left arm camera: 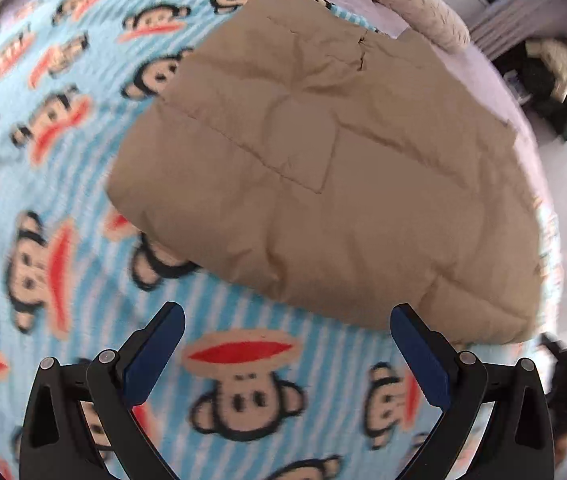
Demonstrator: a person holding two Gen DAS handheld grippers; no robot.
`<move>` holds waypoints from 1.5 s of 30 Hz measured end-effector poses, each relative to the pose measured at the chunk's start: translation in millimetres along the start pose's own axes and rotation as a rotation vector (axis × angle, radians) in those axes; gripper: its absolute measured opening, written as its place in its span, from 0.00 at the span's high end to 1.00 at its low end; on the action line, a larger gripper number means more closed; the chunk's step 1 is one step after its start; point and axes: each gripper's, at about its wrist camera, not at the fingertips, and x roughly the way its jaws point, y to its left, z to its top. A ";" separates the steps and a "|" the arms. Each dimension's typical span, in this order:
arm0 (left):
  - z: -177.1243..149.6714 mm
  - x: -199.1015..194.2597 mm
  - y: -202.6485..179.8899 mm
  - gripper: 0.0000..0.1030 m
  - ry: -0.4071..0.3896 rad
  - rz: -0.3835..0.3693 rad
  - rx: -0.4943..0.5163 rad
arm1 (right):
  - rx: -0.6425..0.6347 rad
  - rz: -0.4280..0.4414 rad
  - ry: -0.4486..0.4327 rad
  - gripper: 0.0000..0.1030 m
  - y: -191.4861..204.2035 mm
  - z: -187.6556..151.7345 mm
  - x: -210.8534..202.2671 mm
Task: Fold large clothes
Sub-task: 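Grasp the folded edge with both tools and fold it over the jacket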
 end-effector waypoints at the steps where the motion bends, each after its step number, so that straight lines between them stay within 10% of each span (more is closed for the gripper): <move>1: 0.7 0.6 4.5 0.00 0.003 -0.043 -0.033 | 0.015 0.018 0.006 0.00 -2.2 2.1 1.8; 14: 7.8 31.3 35.9 0.00 0.020 -0.292 -0.231 | 0.092 0.177 0.011 0.00 -16.4 27.2 14.0; 27: 56.1 60.5 16.3 0.04 -0.081 -0.260 -0.261 | 0.195 0.364 0.014 0.00 -14.6 58.7 57.7; 29: 60.9 60.4 13.7 0.44 -0.085 -0.263 -0.249 | 0.215 0.337 0.015 0.19 -15.7 57.4 58.7; 32: 61.4 49.6 12.8 0.72 -0.112 -0.303 -0.232 | 0.250 0.292 0.031 0.59 -23.4 54.7 61.3; 35: 59.7 30.0 2.5 0.80 -0.146 -0.289 -0.136 | 0.214 0.309 0.003 0.74 -15.4 49.4 52.7; 45: 41.7 -34.6 -13.2 0.80 -0.171 -0.343 0.083 | 0.138 0.305 -0.039 0.78 -5.2 6.4 13.0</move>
